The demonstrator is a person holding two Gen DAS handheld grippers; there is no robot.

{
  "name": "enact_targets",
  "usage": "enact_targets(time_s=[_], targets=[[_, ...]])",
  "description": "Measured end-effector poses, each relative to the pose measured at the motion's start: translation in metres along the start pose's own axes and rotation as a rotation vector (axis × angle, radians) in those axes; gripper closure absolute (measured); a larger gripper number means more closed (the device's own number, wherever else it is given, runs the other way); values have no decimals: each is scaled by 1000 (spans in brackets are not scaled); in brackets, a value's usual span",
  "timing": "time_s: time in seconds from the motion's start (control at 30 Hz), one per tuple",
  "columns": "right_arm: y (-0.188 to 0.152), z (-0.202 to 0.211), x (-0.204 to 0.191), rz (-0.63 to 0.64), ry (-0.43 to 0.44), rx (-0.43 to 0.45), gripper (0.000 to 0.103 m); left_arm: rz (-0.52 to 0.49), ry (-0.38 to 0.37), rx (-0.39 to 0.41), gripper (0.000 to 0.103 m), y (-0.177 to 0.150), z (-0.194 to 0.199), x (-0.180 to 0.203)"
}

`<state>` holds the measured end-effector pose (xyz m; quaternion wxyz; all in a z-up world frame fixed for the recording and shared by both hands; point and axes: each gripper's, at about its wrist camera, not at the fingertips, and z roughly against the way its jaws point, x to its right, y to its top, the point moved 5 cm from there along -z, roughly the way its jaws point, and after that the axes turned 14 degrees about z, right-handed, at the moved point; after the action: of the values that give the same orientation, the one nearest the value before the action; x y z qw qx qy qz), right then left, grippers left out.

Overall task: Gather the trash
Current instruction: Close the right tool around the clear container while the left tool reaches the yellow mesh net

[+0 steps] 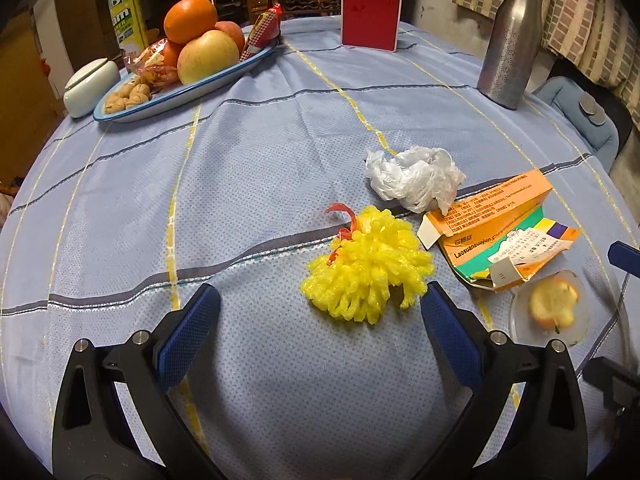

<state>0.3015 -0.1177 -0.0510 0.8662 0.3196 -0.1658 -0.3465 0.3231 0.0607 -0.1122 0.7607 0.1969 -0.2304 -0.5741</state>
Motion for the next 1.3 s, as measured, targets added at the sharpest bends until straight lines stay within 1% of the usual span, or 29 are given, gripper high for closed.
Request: enact_targets(time_s=[0.1, 0.17, 0.2, 0.23, 0.3, 0.33, 0.37, 0.5, 0.57, 0.63, 0.7, 0.73, 0.77, 0.83, 0.9, 0.97, 1.07, 1.13, 1.3], targets=[[4, -6, -7, 3, -10, -23, 8, 1, 0, 1, 5, 0, 0, 0], [7, -12, -11, 6, -11, -44, 13, 0, 0, 0, 5, 0, 0, 0], [8, -15, -13, 7, -12, -54, 14, 0, 0, 0, 5, 0, 0, 0], [8, -17, -14, 8, -17, -63, 18, 0, -1, 0, 5, 0, 0, 0], [8, -21, -15, 11, -30, -80, 31, 0, -1, 0, 5, 0, 0, 0], [7, -22, -14, 2, -28, -87, 48, 0, -1, 0, 5, 0, 0, 0], [6, -21, -12, -14, -21, -82, 54, 0, 0, 1, 5, 0, 0, 0], [-8, -7, 15, -91, -144, -83, 54, 0, -1, 0, 5, 0, 0, 0], [-20, -1, 32, -131, -194, -105, 54, 0, -2, 0, 5, -1, 0, 0], [-30, 1, 45, -185, -174, -108, 54, 0, -2, 0, 5, 0, 0, 0], [-36, 3, 57, -256, -139, -93, 54, 0, -2, 0, 5, 0, 0, 0], [-37, 2, 60, -272, -141, -99, 52, 0, -2, 0, 5, 0, 0, 0], [-38, 0, 59, -273, -140, -107, 44, 0, -2, 0, 5, 0, 0, 0], [-36, -2, 54, -243, -146, -120, 35, 0, -3, 0, 5, 0, 0, 0], [-33, -1, 48, -202, -171, -117, 31, 1, -3, 0, 6, 0, 0, 0], [-32, 1, 46, -188, -175, -111, 25, 1, -3, -1, 6, 0, 0, 0], [-34, 1, 50, -209, -173, -114, 24, 5, -10, -1, 6, -1, 1, 0], [-34, 2, 51, -217, -168, -110, 24, 16, -27, 1, 6, 2, 1, -2], [-33, 3, 51, -212, -170, -105, 19, 44, -56, 34, 6, 10, 6, -7]])
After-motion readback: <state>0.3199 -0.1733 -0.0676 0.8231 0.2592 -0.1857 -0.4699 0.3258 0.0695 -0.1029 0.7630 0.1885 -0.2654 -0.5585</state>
